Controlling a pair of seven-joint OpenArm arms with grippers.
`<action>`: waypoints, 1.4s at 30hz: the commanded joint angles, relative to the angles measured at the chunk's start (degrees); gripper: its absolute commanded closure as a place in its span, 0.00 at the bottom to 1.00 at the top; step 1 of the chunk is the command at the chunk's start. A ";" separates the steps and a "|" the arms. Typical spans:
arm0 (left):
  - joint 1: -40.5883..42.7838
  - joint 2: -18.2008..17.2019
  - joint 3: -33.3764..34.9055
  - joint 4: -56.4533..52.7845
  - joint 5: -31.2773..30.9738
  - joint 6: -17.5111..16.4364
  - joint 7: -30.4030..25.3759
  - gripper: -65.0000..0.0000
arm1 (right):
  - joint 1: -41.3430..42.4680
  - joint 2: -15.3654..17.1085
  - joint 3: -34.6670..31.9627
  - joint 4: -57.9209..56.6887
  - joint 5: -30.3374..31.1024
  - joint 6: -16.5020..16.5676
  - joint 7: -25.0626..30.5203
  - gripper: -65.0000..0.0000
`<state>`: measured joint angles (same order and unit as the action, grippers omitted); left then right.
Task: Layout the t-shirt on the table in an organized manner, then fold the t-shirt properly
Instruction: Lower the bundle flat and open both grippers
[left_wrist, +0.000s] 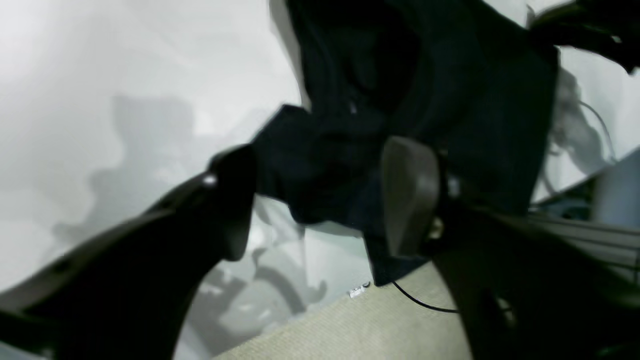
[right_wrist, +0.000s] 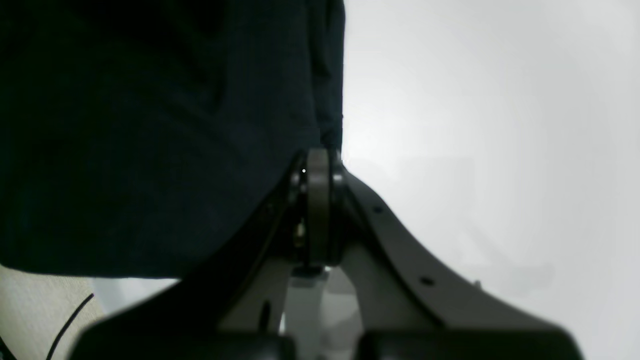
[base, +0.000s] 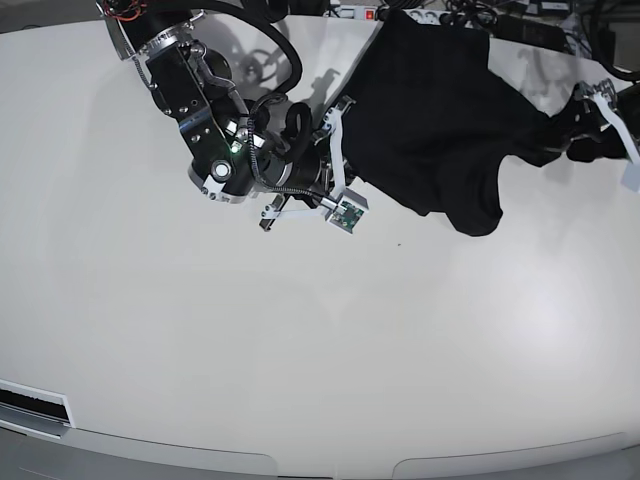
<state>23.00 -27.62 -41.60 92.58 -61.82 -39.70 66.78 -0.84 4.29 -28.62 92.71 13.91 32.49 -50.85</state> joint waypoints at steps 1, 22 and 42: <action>-0.17 -1.49 -0.52 0.79 -1.90 -0.30 0.46 0.37 | 0.94 -0.28 0.17 0.92 0.59 0.07 0.72 1.00; 10.86 1.44 -0.96 17.75 -12.22 -0.30 10.40 1.00 | 1.99 0.52 0.15 0.87 -8.22 -6.03 0.72 1.00; -2.08 16.83 -1.77 -9.53 17.00 18.18 -10.32 1.00 | 3.56 1.64 0.15 0.87 -4.76 -3.34 -0.83 1.00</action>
<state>21.17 -10.31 -43.22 82.30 -44.56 -21.47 56.55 1.67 6.04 -28.67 92.64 8.80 29.17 -52.53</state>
